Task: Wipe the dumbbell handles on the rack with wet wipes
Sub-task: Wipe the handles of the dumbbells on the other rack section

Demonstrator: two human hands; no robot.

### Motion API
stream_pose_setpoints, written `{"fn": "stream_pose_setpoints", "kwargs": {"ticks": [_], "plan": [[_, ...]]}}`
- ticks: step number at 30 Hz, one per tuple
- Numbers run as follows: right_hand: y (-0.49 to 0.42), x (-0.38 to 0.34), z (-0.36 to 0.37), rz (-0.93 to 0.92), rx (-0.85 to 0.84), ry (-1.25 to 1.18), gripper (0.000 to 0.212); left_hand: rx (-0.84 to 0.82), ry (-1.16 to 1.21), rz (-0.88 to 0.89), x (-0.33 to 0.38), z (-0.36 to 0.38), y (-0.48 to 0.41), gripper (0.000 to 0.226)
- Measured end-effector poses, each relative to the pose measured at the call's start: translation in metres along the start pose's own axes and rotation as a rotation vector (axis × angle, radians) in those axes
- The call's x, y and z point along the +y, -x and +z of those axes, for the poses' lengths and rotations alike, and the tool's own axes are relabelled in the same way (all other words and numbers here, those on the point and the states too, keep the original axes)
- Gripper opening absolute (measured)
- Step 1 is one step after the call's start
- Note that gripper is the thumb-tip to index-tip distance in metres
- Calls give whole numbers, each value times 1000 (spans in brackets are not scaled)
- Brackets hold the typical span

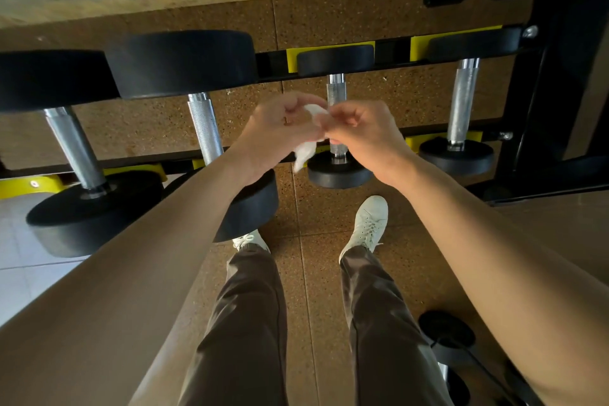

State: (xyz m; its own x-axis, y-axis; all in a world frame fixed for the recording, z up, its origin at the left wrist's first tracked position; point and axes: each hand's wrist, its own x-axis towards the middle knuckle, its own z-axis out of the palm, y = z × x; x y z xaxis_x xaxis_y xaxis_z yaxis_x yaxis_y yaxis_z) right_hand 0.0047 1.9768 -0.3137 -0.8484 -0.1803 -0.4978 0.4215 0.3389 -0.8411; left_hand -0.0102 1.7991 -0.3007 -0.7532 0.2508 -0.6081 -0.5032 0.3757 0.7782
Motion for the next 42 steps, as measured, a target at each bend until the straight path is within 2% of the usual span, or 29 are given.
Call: {"fn": "stream_pose_setpoints", "kwargs": {"ticks": [3, 5, 8, 13, 17, 19, 21, 25, 27, 29, 30, 32, 33, 36, 39, 42], "plan": [[3, 7, -10, 42, 5, -103, 14, -41, -57, -83, -6, 5, -6, 21], [4, 13, -13, 66, 69, -154, 16, -37, -40, -132, -11, 8, -12, 22], [6, 25, -18, 112, 157, -199, 7, -42, -99, -157, -18, 16, -23, 23], [6, 50, -46, 251, 443, -296, 9, 156, -160, -152, -41, 22, -40, 20], [0, 66, -62, 279, 590, -250, 7, 176, -116, -163, -59, 24, -53, 22], [-8, 72, -59, 267, 563, -209, 6, 133, -90, -175, -66, 29, -62, 25], [-22, 75, -49, 278, 484, -240, 4, 80, -27, -184, -68, 34, -72, 38], [-57, 71, -30, 369, 309, -415, 12, 67, 93, -198, -57, 43, -99, 63], [-73, 65, -25, 413, 235, -532, 19, 96, 243, -305, -48, 46, -110, 52], [-85, 59, -22, 453, 187, -614, 17, 112, 413, -437, -42, 45, -116, 22], [-88, 56, -21, 467, 164, -644, 15, 85, 496, -477, -40, 43, -117, 15], [-90, 51, -21, 471, 123, -674, 14, 38, 589, -495, -40, 40, -119, 15], [-90, 52, -22, 465, 115, -663, 14, 56, 587, -492, -41, 39, -119, 15], [-88, 53, -24, 439, 159, -602, 14, 245, 642, -479, -44, 34, -114, 11], [-87, 52, -22, 428, 233, -574, 14, 345, 833, -448, -49, 27, -103, 30], [-82, 48, -21, 411, 304, -576, 15, 384, 935, -399, -49, 29, -93, 34]]}}
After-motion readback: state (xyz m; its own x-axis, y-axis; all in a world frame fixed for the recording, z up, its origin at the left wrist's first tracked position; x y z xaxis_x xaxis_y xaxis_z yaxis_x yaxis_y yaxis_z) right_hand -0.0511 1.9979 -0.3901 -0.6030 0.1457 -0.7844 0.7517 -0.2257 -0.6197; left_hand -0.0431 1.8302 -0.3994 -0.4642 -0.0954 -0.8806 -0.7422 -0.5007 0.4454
